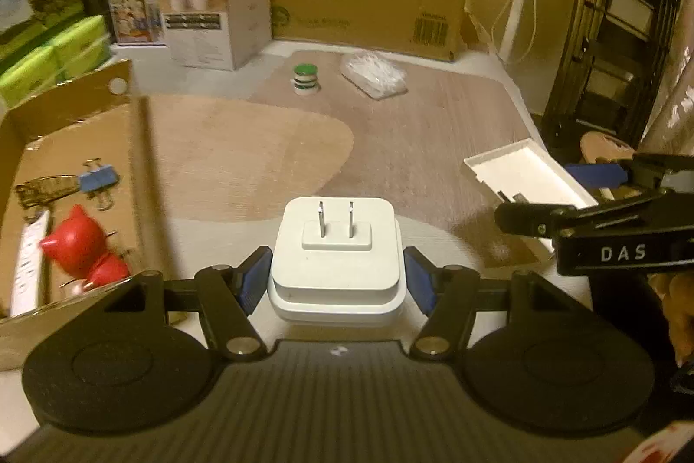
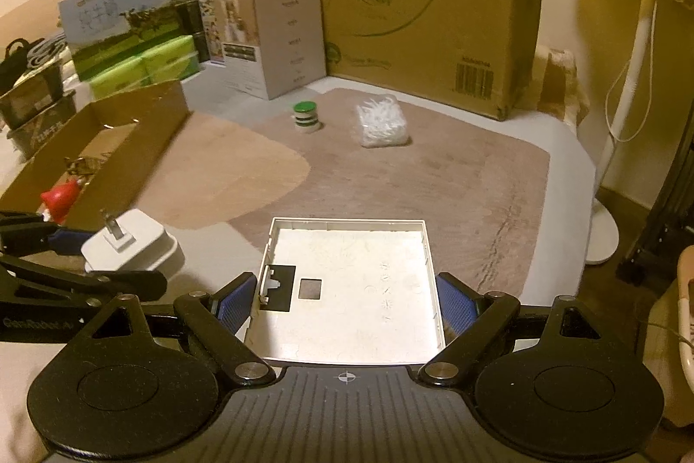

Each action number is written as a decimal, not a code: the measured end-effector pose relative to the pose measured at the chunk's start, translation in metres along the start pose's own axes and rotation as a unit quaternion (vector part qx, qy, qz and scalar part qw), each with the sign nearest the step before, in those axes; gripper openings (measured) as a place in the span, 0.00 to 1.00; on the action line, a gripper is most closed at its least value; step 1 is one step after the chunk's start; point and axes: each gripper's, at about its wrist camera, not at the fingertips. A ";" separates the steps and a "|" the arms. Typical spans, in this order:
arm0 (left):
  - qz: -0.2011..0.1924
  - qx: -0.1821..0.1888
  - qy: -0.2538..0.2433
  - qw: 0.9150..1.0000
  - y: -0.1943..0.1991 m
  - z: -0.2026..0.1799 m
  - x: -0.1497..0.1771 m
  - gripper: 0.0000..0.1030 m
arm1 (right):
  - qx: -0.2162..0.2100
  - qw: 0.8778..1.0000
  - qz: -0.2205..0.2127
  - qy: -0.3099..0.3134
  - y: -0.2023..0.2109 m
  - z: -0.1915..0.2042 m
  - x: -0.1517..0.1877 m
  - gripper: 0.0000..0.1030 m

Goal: Organize rigid objects

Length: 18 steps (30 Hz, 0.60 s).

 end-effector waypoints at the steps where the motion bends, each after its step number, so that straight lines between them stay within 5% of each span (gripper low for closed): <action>1: -0.003 -0.003 0.002 1.000 0.006 0.001 0.001 0.60 | -0.001 1.000 -0.001 0.001 0.003 0.003 0.000 0.84; 18: -0.037 -0.064 0.050 0.996 0.082 0.040 0.025 0.60 | -0.059 0.998 -0.019 0.031 0.031 0.071 0.003 0.84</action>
Point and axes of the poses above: each gripper's, at about its wrist camera, not at the fingertips, and y roughly against the way its jaws point, z to its left, x to its underside, and after that the axes turned 3 degrees about -y, right-handed
